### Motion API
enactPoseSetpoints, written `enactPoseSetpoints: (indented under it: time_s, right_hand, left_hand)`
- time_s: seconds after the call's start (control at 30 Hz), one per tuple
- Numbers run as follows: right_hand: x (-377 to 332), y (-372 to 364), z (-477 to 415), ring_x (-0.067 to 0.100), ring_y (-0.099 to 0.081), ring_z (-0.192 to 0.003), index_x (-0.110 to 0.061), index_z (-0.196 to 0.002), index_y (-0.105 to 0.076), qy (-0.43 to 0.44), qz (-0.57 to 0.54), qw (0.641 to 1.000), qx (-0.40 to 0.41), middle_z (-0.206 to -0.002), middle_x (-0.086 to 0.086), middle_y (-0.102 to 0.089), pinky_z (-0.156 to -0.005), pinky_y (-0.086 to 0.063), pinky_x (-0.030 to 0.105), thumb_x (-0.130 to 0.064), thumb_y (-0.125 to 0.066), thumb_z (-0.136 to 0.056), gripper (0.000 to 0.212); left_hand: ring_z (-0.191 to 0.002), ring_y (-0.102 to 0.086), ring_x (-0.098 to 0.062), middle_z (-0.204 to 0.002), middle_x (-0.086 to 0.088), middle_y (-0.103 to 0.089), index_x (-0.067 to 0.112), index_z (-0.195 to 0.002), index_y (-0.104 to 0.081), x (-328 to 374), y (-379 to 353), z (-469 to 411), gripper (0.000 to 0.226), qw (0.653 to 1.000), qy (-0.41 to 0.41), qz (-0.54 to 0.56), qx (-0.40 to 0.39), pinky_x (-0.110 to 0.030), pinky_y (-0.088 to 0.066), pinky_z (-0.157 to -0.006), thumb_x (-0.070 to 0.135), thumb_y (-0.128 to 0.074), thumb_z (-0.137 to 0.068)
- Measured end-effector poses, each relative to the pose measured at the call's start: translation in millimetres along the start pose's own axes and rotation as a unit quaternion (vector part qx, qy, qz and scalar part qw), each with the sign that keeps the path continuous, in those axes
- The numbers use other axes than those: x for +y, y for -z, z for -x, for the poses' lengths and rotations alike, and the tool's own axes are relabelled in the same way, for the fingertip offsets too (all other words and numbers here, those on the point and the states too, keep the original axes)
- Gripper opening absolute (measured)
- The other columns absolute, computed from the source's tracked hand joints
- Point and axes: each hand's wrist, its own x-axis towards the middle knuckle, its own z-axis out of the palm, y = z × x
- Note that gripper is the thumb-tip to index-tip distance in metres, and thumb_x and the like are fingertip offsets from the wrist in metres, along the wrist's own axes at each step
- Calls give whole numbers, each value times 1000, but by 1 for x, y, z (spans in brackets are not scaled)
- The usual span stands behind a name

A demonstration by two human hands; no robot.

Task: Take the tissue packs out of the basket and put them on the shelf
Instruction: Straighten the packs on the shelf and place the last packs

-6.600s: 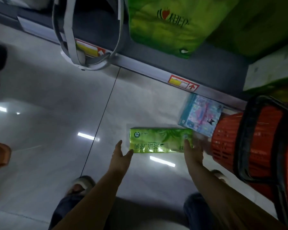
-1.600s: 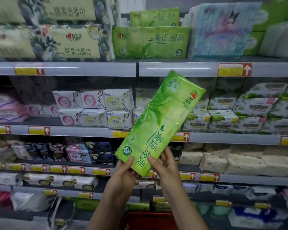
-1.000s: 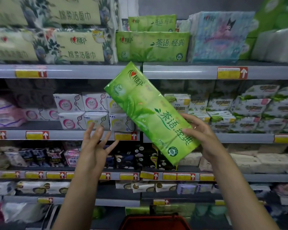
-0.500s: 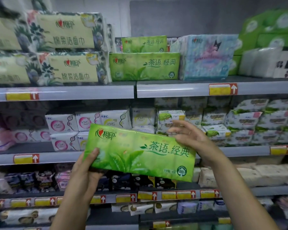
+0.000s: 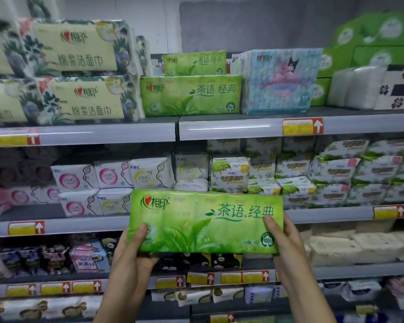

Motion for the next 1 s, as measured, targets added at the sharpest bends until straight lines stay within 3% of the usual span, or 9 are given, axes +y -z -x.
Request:
enactPoseSetpoints:
  time_s: [0.07, 0.2, 0.3, 0.37, 0.43, 0.53, 0.63, 0.77, 1.0]
  right_hand:
    - [-4, 1, 0, 21, -35, -136, -28, -144, -34, 10, 8, 1000, -6, -150, -3, -37, -111, -26, 43, -59, -80, -48, 112]
    - [-7, 12, -7, 21, -36, -133, -21, -143, -33, 11, -10, 1000, -7, -142, -3, -41, -109, -26, 41, -31, -66, -77, 75]
    - [-18, 15, -10, 7, -53, -91, -23, -119, -41, 38, -19, 999, -2, -95, -16, -49, -93, -34, 29, -19, -62, -84, 41]
    - [-25, 17, -13, -1, -52, -79, -23, -108, -42, 49, -18, 999, -4, -88, -18, -51, -87, -37, 27, -22, -66, -82, 35]
    - [-32, 16, -16, 1, -57, -85, -22, -103, -48, 60, -6, 998, -11, -92, -17, -57, -89, -38, 29, -35, -74, -71, 44]
    - [-37, 19, -28, 3, -46, -103, -26, -115, -43, 76, -15, 997, -4, -110, -16, -45, -95, -29, 28, -23, -64, -83, 38]
    - [-48, 10, -40, -3, -46, -88, -30, -111, -43, 100, -11, 995, -17, -99, -21, -44, -91, -31, 30, -23, -62, -85, 33]
    - [-65, -13, -60, 0, -62, -83, -32, -100, -54, 174, 28, 984, -24, -84, -21, -67, -73, -47, 21, -41, -68, -69, 35]
    - [-113, -60, -92, 3, -62, -84, -31, -91, -58, 306, 44, 950, -50, -86, -18, -66, -73, -51, 17, -45, -64, -73, 24]
  left_hand:
    - [-97, -69, -24, -118, -8, -68, 14, -125, -54, -2, -1, 1, 53, 1000, -14, -15, 7, -37, -60, -68, 23, -61, -72]
    - [-96, -64, -27, -107, -8, -67, 17, -103, -52, -6, -8, 4, 20, 998, -44, -35, 23, -42, -58, -70, 17, -55, -83]
    - [-84, -70, -22, -96, -7, -71, 16, -97, -54, -12, -12, 6, 10, 998, -52, -37, 15, -41, -60, -68, 14, -51, -88]
    - [-77, -72, -19, -88, -5, -73, 15, -94, -54, -13, -16, 6, 8, 998, -56, -40, 5, -38, -60, -63, 11, -48, -91]
    - [-74, -72, -17, -84, -3, -74, 13, -92, -52, -14, -19, 5, 3, 997, -64, -46, -5, -35, -60, -60, 13, -51, -90]
    - [-77, -70, -14, -86, -3, -72, 16, -88, -53, -7, -30, 0, 38, 993, -84, -79, -11, -32, -59, -64, 34, -77, -65]
    - [-88, -63, -14, -87, 1, -67, 19, -79, -52, 8, -38, -8, 32, 982, -117, -146, -12, -30, -51, -74, 39, -73, -65]
    - [-94, -67, -13, -93, -3, -71, 8, -87, -60, 41, -50, -22, 62, 953, -178, -242, -28, -26, -48, -86, 58, -79, -55]
    - [-70, -63, 5, -74, 14, -72, 17, -84, -68, 93, -79, -58, 7, 914, -283, -289, -13, -12, -51, -69, 23, -64, -85]
